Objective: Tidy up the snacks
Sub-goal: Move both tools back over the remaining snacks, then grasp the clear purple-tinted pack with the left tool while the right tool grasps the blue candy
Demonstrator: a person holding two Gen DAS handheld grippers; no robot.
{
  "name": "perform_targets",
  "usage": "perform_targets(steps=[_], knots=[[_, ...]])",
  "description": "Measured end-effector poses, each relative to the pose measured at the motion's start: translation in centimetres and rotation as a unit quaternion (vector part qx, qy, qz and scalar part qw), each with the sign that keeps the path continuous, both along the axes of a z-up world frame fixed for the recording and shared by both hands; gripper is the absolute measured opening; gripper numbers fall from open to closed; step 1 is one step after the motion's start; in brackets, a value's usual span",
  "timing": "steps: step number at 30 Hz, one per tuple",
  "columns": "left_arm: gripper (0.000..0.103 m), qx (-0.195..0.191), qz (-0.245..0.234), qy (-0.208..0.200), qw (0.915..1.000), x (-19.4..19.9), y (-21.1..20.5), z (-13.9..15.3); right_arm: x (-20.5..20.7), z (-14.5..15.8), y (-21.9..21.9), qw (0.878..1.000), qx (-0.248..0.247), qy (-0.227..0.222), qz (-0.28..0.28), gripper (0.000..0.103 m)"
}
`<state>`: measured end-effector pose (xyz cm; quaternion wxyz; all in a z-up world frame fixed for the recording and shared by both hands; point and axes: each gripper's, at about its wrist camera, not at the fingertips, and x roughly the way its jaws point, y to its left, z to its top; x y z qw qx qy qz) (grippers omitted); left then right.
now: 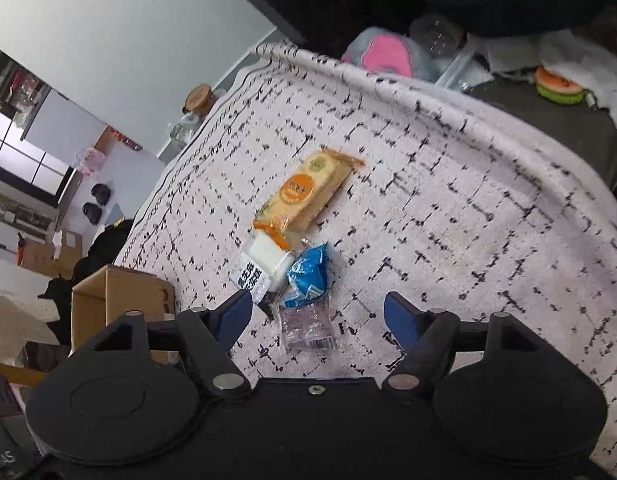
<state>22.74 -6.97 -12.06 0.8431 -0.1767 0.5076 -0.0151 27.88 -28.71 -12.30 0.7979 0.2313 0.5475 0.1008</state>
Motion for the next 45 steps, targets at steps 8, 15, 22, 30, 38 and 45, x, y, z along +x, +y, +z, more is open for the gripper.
perform_targets(steps=[8, 15, 22, 30, 38, 45], knots=[[0.074, -0.021, -0.003, 0.025, 0.9995, 1.4, -1.6, -2.7, 1.2, -1.6, -0.3, 0.999, 0.011, 0.027, -0.016, 0.062], [0.067, -0.025, -0.013, 0.046, 0.9986, 2.9, -3.5, -4.7, 1.9, -2.6, -0.5, 0.999, 0.014, 0.039, -0.014, 0.060], [0.058, -0.014, -0.013, 0.060, 0.9980, 3.9, -4.9, -6.3, 3.0, -3.7, 0.4, 0.999, 0.020, 0.049, -0.013, 0.060], [0.042, -0.007, -0.002, 0.072, 0.9974, 4.7, -5.1, -6.6, 4.3, -5.1, 1.3, 0.998, 0.023, 0.065, -0.014, 0.053], [0.035, -0.017, 0.007, 0.080, 0.9966, 5.1, -4.6, -6.7, 5.1, -6.2, 2.4, 0.997, 0.028, 0.071, -0.005, 0.032], [0.034, -0.018, 0.012, 0.082, 0.9964, 4.4, -4.0, -6.4, 5.0, -5.6, 2.3, 0.999, 0.015, 0.050, -0.003, 0.025]])
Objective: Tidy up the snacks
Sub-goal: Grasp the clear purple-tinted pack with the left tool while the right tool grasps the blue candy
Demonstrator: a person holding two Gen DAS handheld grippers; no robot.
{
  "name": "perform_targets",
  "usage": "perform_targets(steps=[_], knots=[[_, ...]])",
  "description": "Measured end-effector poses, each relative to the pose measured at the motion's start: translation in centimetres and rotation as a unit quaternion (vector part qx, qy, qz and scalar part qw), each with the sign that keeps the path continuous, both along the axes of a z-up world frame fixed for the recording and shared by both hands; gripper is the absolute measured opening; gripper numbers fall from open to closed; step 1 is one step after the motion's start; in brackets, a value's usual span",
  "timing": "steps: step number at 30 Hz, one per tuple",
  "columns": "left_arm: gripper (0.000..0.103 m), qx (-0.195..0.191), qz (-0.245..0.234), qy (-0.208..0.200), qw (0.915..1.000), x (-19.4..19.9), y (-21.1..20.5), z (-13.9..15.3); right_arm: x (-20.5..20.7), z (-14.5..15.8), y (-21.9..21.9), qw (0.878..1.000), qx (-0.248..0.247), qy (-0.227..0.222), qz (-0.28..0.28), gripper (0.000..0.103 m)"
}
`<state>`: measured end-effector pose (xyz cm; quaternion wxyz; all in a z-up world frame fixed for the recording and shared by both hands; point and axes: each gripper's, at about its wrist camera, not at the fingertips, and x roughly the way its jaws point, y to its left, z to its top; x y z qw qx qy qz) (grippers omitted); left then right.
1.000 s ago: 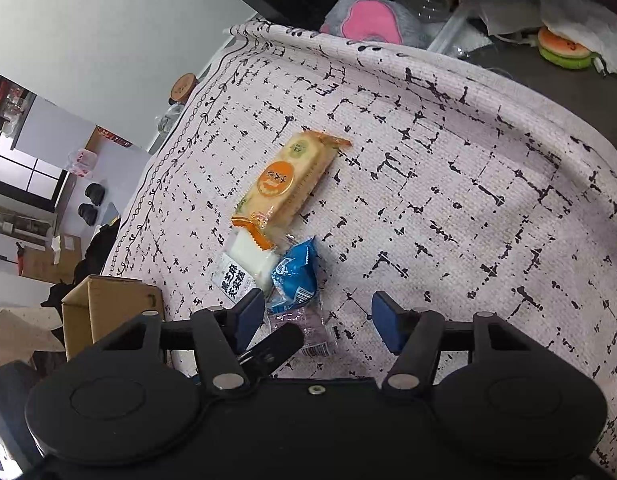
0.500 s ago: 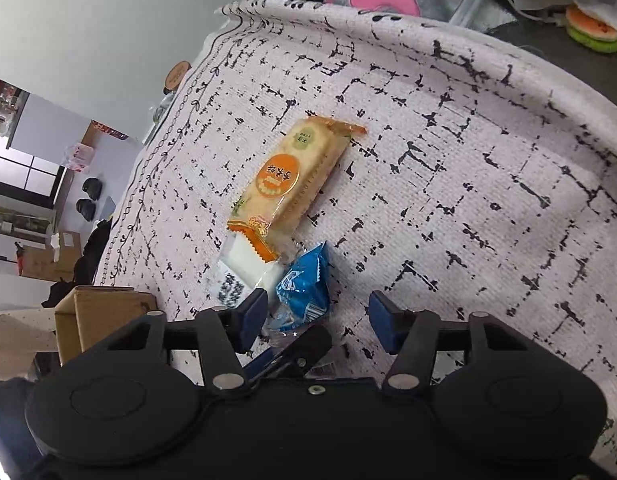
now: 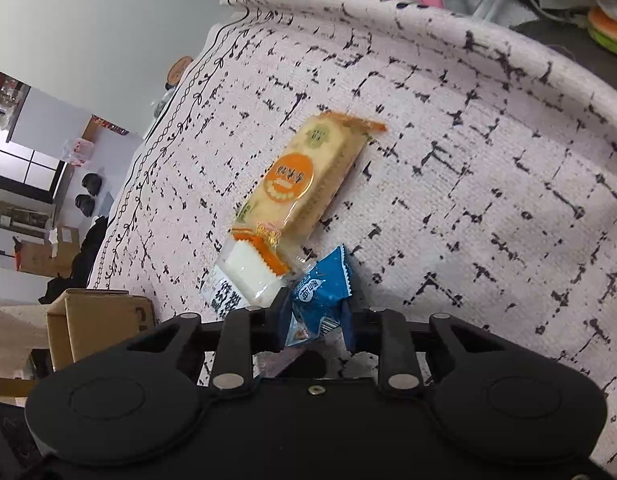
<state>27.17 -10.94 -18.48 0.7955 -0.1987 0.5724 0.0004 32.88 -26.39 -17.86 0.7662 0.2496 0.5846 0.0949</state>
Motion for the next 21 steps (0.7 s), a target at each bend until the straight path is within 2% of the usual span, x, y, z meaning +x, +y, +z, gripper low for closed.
perform_targets(steps=[6, 21], knots=[[0.033, 0.002, 0.012, -0.002, 0.9999, -0.4, 1.3, 0.7, -0.7, 1.0, -0.2, 1.000, -0.002, -0.014, 0.000, 0.024], [0.033, 0.022, 0.031, -0.036, 0.9986, -2.6, 4.2, 4.9, -3.4, 4.4, -0.6, 0.998, 0.011, -0.065, -0.001, 0.024]])
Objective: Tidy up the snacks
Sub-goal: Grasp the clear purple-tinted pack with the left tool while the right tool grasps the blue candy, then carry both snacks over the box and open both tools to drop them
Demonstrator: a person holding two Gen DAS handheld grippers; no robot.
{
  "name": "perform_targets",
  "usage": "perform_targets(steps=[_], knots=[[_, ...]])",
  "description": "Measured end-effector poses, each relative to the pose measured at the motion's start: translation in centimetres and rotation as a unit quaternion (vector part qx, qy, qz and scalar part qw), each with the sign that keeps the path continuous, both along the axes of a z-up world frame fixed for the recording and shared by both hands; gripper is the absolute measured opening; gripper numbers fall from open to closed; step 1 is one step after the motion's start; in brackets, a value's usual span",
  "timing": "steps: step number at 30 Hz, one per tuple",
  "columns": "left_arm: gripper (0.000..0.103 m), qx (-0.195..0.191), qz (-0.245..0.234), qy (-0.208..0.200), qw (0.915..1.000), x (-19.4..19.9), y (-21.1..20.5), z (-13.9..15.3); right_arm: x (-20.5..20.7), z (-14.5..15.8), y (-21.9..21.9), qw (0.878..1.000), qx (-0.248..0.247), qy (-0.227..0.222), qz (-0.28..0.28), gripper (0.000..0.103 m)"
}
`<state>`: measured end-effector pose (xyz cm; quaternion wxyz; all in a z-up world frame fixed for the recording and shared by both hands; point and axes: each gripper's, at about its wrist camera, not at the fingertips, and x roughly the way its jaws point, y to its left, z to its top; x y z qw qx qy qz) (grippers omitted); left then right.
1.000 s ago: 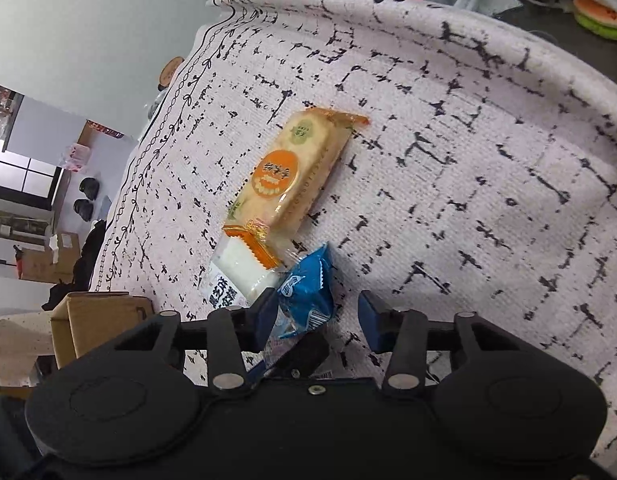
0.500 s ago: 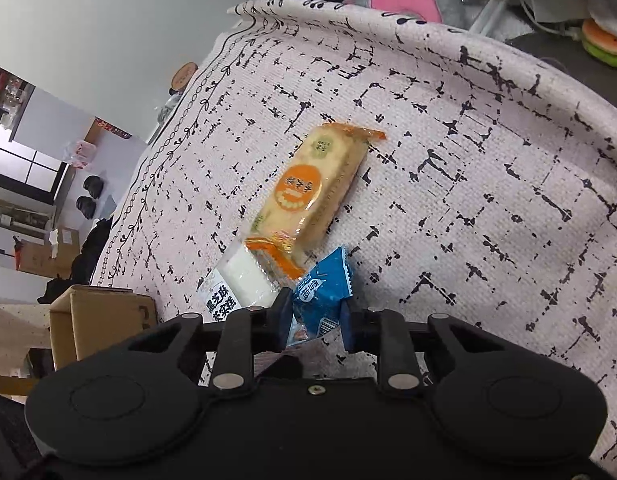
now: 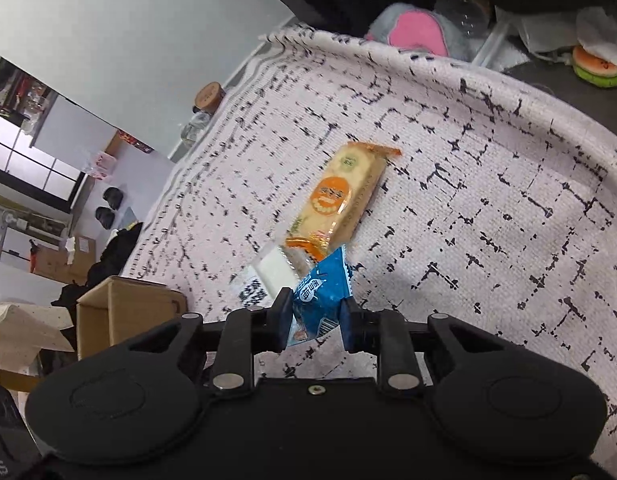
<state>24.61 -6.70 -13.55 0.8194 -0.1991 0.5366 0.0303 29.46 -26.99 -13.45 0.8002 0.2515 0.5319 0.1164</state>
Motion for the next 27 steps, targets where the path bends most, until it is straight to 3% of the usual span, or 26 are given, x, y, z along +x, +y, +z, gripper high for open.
perform_targets(steps=[11, 27], knots=[[0.033, 0.001, 0.009, -0.030, 0.9995, -2.1, 2.4, 3.2, -1.6, 3.5, 0.7, 0.999, 0.006, -0.040, -0.005, 0.024], [0.034, 0.006, 0.022, -0.069, 0.9973, -3.7, 7.3, 6.7, -4.3, 4.8, 6.8, 0.998, 0.015, -0.057, 0.031, 0.024]])
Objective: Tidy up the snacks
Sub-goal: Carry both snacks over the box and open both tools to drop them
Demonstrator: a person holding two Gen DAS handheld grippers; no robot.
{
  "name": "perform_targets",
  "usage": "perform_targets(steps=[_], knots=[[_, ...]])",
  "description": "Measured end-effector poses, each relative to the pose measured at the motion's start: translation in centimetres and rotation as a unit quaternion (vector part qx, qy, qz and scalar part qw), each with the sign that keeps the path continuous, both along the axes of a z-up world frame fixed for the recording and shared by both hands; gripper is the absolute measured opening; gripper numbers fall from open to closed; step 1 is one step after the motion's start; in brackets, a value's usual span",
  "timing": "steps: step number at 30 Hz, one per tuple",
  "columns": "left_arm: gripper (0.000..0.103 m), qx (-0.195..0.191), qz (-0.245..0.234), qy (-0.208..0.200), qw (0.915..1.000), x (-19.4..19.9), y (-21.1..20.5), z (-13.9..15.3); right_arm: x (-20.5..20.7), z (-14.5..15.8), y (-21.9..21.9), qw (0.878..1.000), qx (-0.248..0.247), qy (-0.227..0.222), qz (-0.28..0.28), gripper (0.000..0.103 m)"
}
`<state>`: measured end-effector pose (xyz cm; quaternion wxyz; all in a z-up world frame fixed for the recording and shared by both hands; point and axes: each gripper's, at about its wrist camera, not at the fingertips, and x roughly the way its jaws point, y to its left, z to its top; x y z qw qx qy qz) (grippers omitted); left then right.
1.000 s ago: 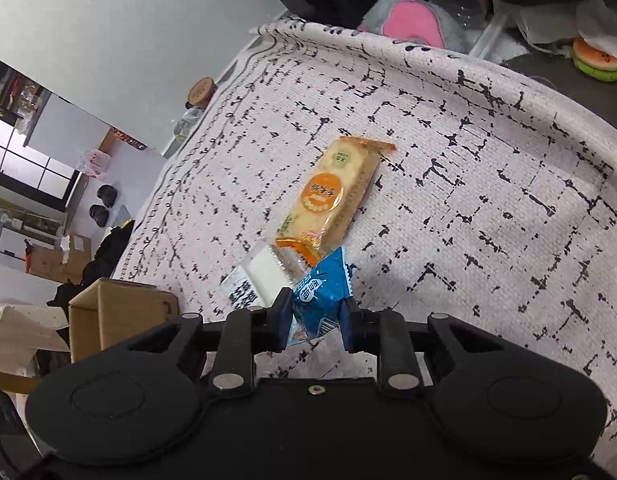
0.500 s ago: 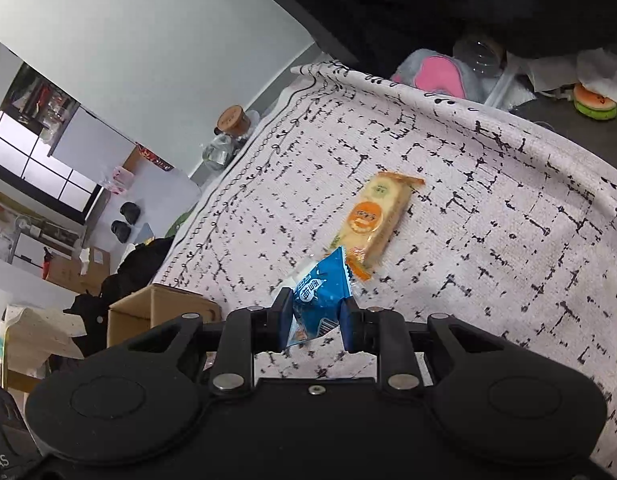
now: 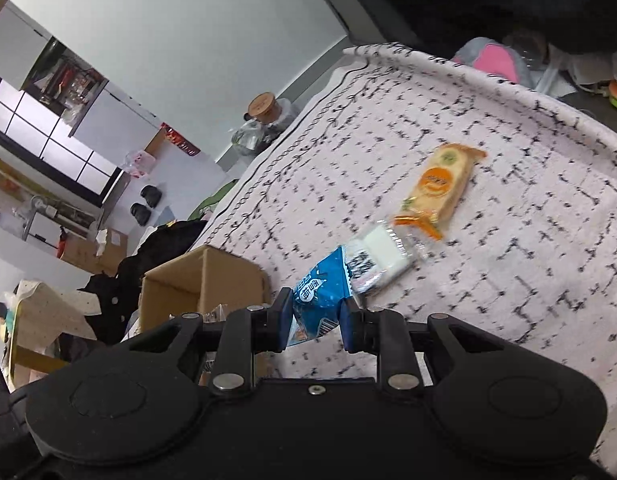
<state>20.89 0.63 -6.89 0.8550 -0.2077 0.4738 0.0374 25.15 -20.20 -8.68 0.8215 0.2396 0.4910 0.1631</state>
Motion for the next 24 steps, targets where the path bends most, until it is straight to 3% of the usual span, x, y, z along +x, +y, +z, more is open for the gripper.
perform_targets(steps=[24], knots=[[0.034, 0.015, 0.047, -0.021, 0.9986, 0.7, 10.2, 1.4, 1.9, 2.5, 9.9, 0.999, 0.002, -0.027, 0.045, 0.024]])
